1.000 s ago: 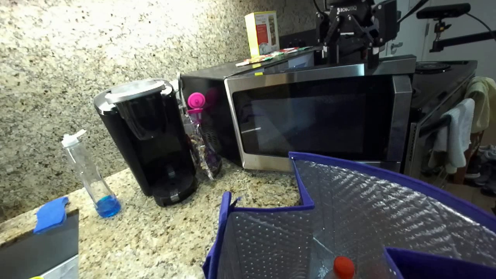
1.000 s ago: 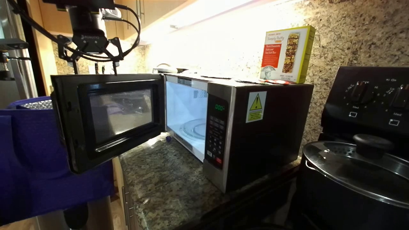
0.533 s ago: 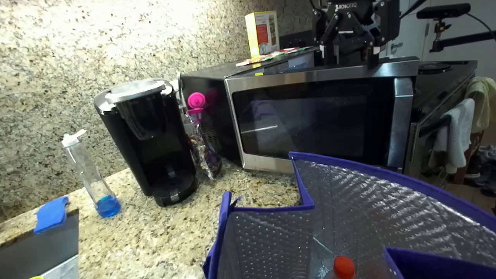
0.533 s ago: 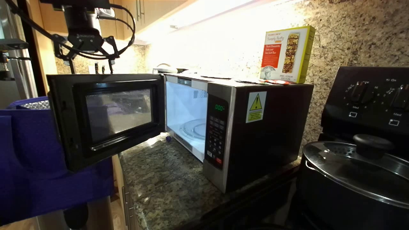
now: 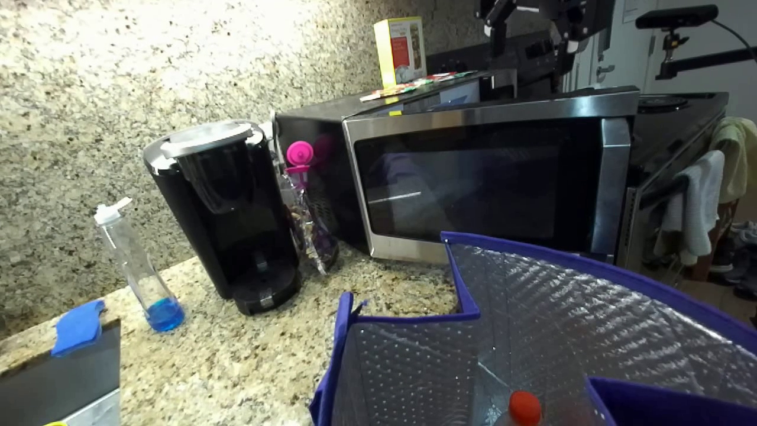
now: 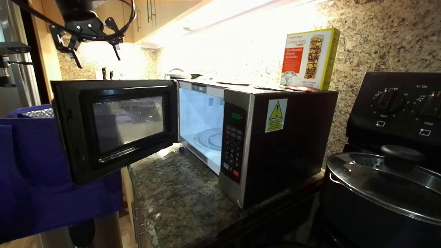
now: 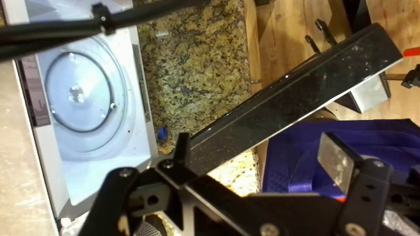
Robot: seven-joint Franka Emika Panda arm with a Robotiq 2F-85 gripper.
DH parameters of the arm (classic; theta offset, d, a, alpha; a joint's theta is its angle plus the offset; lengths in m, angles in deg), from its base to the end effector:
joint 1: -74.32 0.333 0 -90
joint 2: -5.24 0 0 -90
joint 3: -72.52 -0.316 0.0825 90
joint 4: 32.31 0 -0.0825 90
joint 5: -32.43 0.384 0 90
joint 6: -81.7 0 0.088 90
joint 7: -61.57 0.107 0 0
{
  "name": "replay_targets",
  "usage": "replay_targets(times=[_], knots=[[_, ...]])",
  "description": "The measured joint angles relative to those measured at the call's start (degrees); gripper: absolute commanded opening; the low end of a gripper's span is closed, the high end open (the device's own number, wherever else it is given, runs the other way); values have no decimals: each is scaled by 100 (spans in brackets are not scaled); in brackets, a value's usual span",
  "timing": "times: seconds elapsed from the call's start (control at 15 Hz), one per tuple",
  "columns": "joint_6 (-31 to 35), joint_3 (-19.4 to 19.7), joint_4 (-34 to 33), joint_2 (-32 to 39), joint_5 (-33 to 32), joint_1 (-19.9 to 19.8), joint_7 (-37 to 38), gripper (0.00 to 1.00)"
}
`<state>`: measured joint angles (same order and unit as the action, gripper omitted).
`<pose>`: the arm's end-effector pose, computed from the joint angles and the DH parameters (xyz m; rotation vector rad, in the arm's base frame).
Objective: Open the microwave door
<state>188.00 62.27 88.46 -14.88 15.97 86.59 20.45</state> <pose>0.4308 0.1652 0.5721 2.3254 1.5425 0.0461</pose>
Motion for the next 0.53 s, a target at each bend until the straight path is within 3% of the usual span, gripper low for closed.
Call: replay_targets(times=[0.27, 0.53], knots=[[-138, 153, 22, -390, 14, -24, 926, 100], [-754, 772, 75, -937, 32, -219, 1223, 100]])
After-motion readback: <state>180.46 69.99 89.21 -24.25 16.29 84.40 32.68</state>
